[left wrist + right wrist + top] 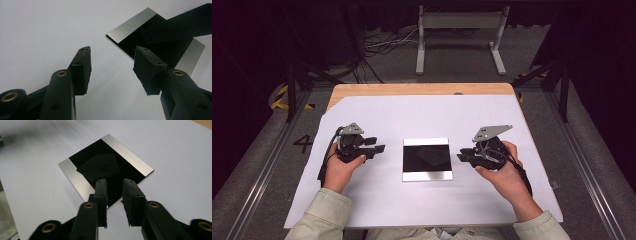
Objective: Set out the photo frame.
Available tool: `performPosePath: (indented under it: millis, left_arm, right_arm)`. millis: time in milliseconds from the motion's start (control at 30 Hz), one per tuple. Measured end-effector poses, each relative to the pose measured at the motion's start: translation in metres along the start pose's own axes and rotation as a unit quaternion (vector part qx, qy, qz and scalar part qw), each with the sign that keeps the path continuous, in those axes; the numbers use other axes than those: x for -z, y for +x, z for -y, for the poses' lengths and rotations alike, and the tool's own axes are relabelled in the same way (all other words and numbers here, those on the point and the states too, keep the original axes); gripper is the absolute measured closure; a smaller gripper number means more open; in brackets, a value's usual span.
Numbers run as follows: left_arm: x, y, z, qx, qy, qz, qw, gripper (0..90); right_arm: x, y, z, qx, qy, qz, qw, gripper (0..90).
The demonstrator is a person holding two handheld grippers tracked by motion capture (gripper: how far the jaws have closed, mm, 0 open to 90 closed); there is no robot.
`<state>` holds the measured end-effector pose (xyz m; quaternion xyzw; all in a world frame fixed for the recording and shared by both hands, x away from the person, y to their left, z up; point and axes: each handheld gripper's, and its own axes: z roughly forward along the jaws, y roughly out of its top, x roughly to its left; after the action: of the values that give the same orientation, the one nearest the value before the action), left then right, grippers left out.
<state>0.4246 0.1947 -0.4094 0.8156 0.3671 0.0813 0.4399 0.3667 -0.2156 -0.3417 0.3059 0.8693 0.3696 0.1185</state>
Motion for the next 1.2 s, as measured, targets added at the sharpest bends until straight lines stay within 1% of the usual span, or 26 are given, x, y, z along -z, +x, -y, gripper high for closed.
performPosePath:
  millis: [200,300,400,467,500,633,700,733,800,833,867,900,967,1100,1200]
  left_arm:
    - [0.0,0.001,0.0,-0.001,0.002,-0.002,1.0,48.8]
    - [0.0,0.001,0.001,0.005,0.001,-0.002,1.0,48.8]
    - [0.001,0.001,0.001,0.008,0.002,-0.003,1.0,48.8]
    - [0.001,0.002,0.002,0.007,0.003,-0.004,1.0,48.8]
    - [0.001,0.002,0.002,0.002,0.003,-0.005,1.0,48.8]
    - [0.001,0.002,0.003,0.008,0.001,-0.004,1.0,48.8]
    - [0.001,0.002,0.003,0.007,0.001,-0.006,1.0,48.8]
    - [0.001,0.002,0.004,0.007,0.003,-0.005,1.0,48.8]
    - [0.002,0.003,0.004,0.008,0.004,-0.005,0.9999,48.8]
    - [0.002,0.003,0.004,0.008,0.004,-0.005,0.9999,48.8]
    - [0.002,0.003,0.005,0.008,0.004,-0.007,0.9999,48.8]
    - [0.002,0.004,0.005,0.007,0.004,-0.009,0.9999,48.7]
    - [0.003,0.004,0.005,0.011,0.004,-0.008,0.9999,48.7]
    - [0.002,0.004,0.006,0.012,0.004,-0.007,0.9999,48.6]
    - [0.002,0.004,0.006,0.011,0.004,-0.007,0.9999,48.6]
  right_arm:
    - [0.0,-0.007,0.0,-0.015,-0.003,-0.002,0.9999,64.2]
    - [0.001,-0.011,-0.002,-0.019,-0.008,-0.002,0.9998,61.7]
    - [0.0,-0.015,-0.006,-0.022,-0.006,-0.008,0.9997,59.1]
    - [-0.001,-0.017,-0.01,-0.024,-0.005,-0.018,0.9995,57.7]
    - [-0.003,-0.018,-0.012,-0.028,-0.003,-0.022,0.9994,57.0]
    - [-0.008,-0.024,-0.021,-0.044,0.011,-0.037,0.9983,54.4]
    - [-0.01,-0.027,-0.024,-0.058,0.014,-0.043,0.9973,52.8]
    - [-0.012,-0.03,-0.026,-0.071,0.016,-0.05,0.9961,52.4]
    - [-0.014,-0.033,-0.028,-0.086,0.017,-0.06,0.9943,52.4]
    - [-0.014,-0.033,-0.028,-0.086,0.017,-0.06,0.9943,52.4]
    - [-0.016,-0.036,-0.029,-0.093,0.021,-0.062,0.9935,52.7]
    - [-0.018,-0.038,-0.031,-0.095,0.023,-0.06,0.9934,52.9]
    - [-0.022,-0.042,-0.034,-0.102,0.032,-0.061,0.9924,53.8]
    - [-0.026,-0.046,-0.038,-0.108,0.04,-0.061,0.9915,55.1]
    - [-0.029,-0.049,-0.041,-0.126,0.049,-0.069,0.9884,55.7]
